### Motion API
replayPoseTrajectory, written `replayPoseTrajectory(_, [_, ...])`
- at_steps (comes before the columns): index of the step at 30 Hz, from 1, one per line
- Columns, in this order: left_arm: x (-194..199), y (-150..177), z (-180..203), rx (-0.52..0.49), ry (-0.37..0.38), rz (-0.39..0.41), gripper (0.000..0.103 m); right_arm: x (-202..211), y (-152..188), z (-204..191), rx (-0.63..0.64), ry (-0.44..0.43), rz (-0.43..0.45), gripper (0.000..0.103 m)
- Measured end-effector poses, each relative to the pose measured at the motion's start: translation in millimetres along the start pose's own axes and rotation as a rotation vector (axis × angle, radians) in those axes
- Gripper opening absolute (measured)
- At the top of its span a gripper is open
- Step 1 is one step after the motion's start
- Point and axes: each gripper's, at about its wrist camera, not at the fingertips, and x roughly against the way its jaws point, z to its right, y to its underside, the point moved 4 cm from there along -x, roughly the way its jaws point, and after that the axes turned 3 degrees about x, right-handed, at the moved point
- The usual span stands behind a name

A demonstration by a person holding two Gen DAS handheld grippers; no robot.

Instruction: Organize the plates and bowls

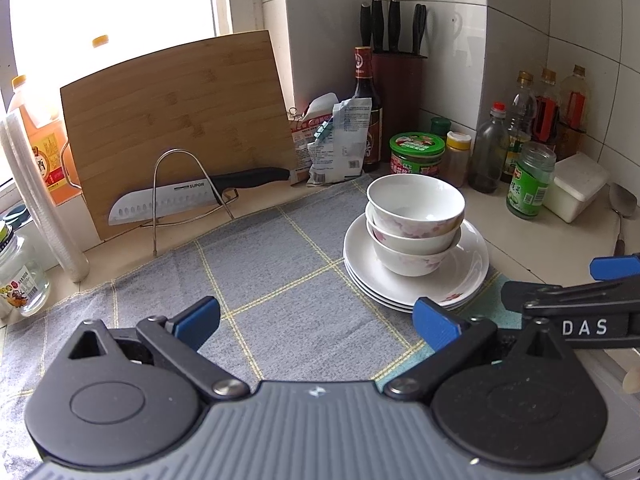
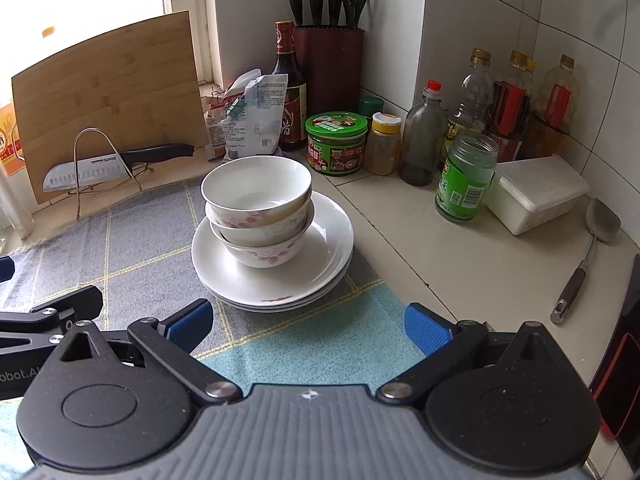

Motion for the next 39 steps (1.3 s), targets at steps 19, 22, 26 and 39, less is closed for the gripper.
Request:
replayPoseTrajectory(19, [1.5, -0.3, -4.1, 0.016, -0.009, -0.001, 0.102, 5.6, -2.4, -3.6, 0.016, 0.000, 0.023, 0.103])
replayPoseTrajectory(22, [2.4, -0.2, -5.0, 0.017, -0.011, 0.000, 0.102, 6.6, -2.3, -4.8, 0.020, 0.000, 0.024, 0.103])
replayPoseTrajectory(26, [2.7, -0.3, -6.0, 0.019, -0.012, -0.002, 0.102, 6.9, -2.7, -5.2, 0.023, -0.002, 0.025, 0.103])
replayPoseTrajectory(39, [1.3, -0.1, -6.4, 0.021, -0.010, -0.004, 0.102, 6.1, -4.5, -5.5, 0.029, 0.004, 0.026, 0.103])
